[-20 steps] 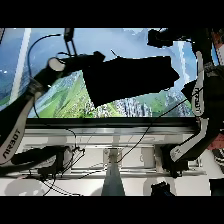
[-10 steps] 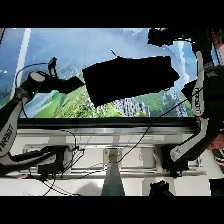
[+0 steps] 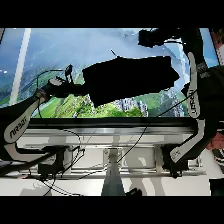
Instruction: Fold the clothes and pants, and hang the long-sleeved shirts on hangers.
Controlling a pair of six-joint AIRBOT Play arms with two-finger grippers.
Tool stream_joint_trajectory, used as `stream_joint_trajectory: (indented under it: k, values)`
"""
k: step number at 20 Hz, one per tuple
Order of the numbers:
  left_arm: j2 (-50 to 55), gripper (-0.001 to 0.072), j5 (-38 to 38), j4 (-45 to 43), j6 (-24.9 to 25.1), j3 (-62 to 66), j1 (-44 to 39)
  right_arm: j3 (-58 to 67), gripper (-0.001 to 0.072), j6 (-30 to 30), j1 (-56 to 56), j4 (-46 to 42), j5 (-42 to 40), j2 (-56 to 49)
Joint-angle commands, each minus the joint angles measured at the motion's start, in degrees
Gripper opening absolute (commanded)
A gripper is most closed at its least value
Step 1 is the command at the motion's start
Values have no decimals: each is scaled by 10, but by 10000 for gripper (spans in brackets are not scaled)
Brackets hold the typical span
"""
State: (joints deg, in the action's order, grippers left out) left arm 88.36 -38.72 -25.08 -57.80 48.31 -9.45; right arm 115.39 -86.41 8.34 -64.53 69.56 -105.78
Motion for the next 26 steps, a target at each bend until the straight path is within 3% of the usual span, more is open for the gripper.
stream_joint_trajectory:
  k: [1,4,7,10,13,17,19,26]
  values:
    - [3,10,-1,16,17,48,-2,0,18,0,37,-1,0,0]
    - [-34,9,-110,-89,9,110,40,0,19,0,71,0,2,0]
    - [-89,9,-279,-267,-76,214,97,0,18,1,103,0,-9,0]
    - [-133,8,-393,-403,-117,342,121,0,18,1,132,0,-45,0]
    - [-171,9,-408,-402,-119,421,112,0,18,-1,174,12,-99,-7]
    - [-193,10,-408,-374,-119,438,85,-25,18,-68,259,22,-215,-20]
    - [-196,10,-409,-362,-119,438,81,-25,17,-72,304,38,-256,-37]
    - [-193,11,-399,-362,-119,437,82,-25,16,-89,418,46,-264,-84]
